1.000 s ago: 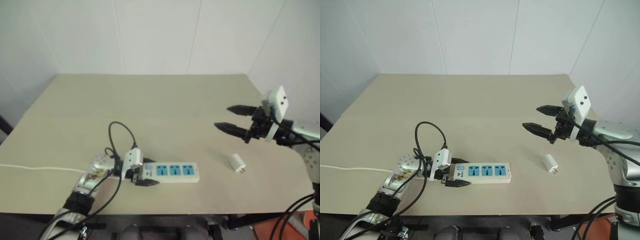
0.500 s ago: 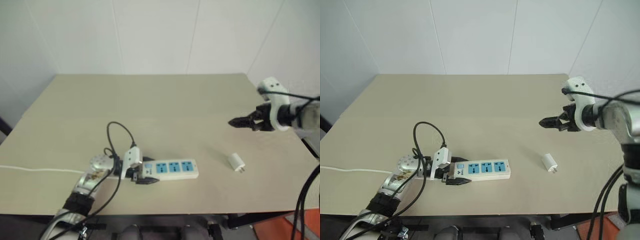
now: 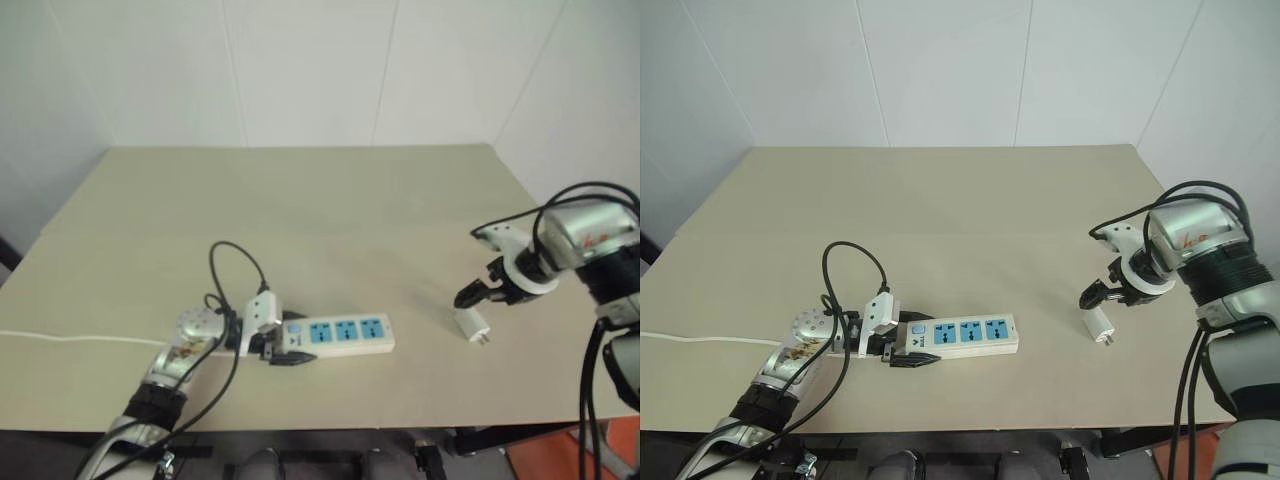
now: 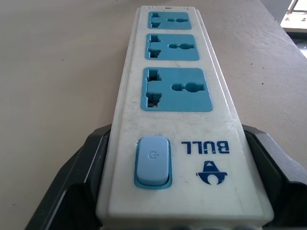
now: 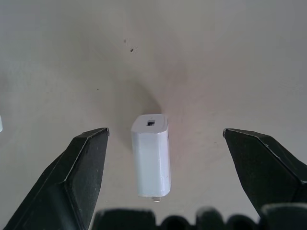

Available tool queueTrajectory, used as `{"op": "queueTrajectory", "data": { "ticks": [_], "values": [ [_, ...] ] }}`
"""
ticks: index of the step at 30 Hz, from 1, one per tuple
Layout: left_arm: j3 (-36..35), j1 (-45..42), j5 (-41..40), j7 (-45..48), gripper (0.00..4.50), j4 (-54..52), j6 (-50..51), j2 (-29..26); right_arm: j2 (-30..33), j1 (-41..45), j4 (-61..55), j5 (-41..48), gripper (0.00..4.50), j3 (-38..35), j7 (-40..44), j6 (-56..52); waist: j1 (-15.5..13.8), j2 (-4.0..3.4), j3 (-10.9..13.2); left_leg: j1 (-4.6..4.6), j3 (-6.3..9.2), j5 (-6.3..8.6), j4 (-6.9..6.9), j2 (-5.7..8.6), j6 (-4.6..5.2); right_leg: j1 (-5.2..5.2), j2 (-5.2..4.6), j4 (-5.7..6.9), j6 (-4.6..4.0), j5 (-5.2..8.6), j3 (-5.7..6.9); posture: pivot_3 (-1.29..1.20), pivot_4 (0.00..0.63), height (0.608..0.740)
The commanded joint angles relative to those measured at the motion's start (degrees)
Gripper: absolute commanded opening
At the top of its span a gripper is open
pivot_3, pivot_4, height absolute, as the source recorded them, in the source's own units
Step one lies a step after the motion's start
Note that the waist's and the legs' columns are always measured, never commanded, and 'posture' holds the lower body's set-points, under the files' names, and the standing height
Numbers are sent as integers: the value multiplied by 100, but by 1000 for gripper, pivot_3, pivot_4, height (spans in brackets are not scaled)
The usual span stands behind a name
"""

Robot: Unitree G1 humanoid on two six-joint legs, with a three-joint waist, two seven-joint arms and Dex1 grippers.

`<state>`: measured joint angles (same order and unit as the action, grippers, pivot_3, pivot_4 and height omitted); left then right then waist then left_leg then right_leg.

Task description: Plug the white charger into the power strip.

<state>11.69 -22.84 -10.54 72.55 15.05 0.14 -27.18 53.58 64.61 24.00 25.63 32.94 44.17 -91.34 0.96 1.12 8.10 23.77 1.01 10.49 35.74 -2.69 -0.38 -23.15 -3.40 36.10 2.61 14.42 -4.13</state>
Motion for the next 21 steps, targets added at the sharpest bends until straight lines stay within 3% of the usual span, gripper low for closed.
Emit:
{"op": "queueTrajectory", "data": {
  "ticks": [1,21],
  "values": [
    [9,46,-5,-18,3324,-11,35,-62,-19,120,10,-124,4500,-15,98,75,-1,0,0,0,0,0,0,0,0,0,0,0,0,0,0,0,150,740],
    [3,98,-56,-39,3324,-86,109,-137,-263,13,133,-364,4500,140,302,168,13,-1,-1,-1,1,0,1,0,0,0,2,3,0,0,0,0,150,740]
  ]
}}
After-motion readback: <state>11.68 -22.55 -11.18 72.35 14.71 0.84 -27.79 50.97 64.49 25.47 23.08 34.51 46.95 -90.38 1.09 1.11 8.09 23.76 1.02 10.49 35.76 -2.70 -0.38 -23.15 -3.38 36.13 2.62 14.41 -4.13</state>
